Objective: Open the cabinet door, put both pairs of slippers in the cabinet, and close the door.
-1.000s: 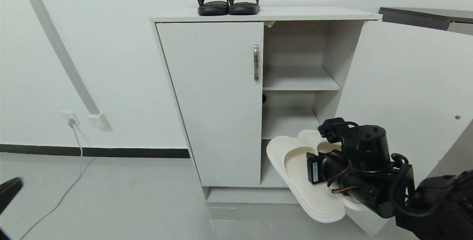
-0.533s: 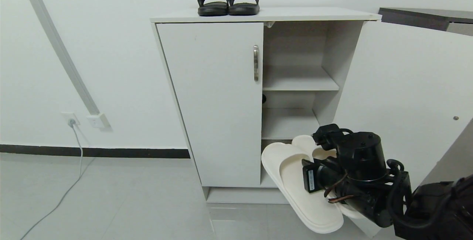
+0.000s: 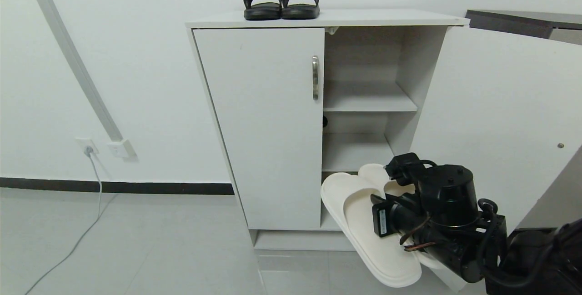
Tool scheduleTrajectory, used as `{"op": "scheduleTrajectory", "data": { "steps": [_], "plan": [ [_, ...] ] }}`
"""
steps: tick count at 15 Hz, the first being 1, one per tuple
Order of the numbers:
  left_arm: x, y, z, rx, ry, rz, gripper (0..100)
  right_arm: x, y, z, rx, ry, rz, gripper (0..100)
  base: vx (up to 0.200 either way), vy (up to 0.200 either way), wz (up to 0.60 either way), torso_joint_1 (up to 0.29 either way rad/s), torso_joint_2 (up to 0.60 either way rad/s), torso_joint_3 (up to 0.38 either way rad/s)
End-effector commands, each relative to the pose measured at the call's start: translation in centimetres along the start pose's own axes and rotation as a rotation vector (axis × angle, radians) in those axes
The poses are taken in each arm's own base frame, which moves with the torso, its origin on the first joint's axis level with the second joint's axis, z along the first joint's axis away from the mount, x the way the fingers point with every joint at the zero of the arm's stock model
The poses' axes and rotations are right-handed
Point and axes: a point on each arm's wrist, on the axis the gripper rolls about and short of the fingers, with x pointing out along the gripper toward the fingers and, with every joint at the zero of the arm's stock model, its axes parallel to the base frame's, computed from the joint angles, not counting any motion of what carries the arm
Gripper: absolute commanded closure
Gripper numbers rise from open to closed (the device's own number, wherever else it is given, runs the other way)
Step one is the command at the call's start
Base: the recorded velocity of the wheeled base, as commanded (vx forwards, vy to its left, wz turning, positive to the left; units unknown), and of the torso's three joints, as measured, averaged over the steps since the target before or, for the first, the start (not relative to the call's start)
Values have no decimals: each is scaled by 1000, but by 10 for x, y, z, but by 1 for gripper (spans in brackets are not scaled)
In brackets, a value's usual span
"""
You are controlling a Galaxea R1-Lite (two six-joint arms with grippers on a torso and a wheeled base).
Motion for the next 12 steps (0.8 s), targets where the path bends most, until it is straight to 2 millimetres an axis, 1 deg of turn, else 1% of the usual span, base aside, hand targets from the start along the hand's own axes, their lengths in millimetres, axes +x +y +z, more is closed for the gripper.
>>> {"op": "scheduleTrajectory", "data": {
  "steps": [1,3,5,7,9,11,12],
  "plan": [
    [0,0,0,-3,-2,0,100,3,1,-3,-2,2,-1,100,0,0,0,0,0,0],
    [0,0,0,-9,-4,2,100,10,5,-2,0,-10,-32,100,0,0,0,0,0,0],
    [0,0,0,-9,-4,2,100,27,17,0,39,-47,-156,100,0,0,0,0,0,0],
    [0,0,0,-8,-4,2,100,38,27,4,85,-80,-206,100,0,0,0,0,0,0],
    [0,0,0,-8,-4,2,100,43,29,5,90,-86,-216,100,0,0,0,0,0,0],
    [0,0,0,-8,-4,2,100,47,26,3,86,-80,-243,100,0,0,0,0,0,0],
    [0,0,0,-6,-4,2,100,49,23,3,88,-84,-270,100,0,-200,0,2,2,2]
  ]
}}
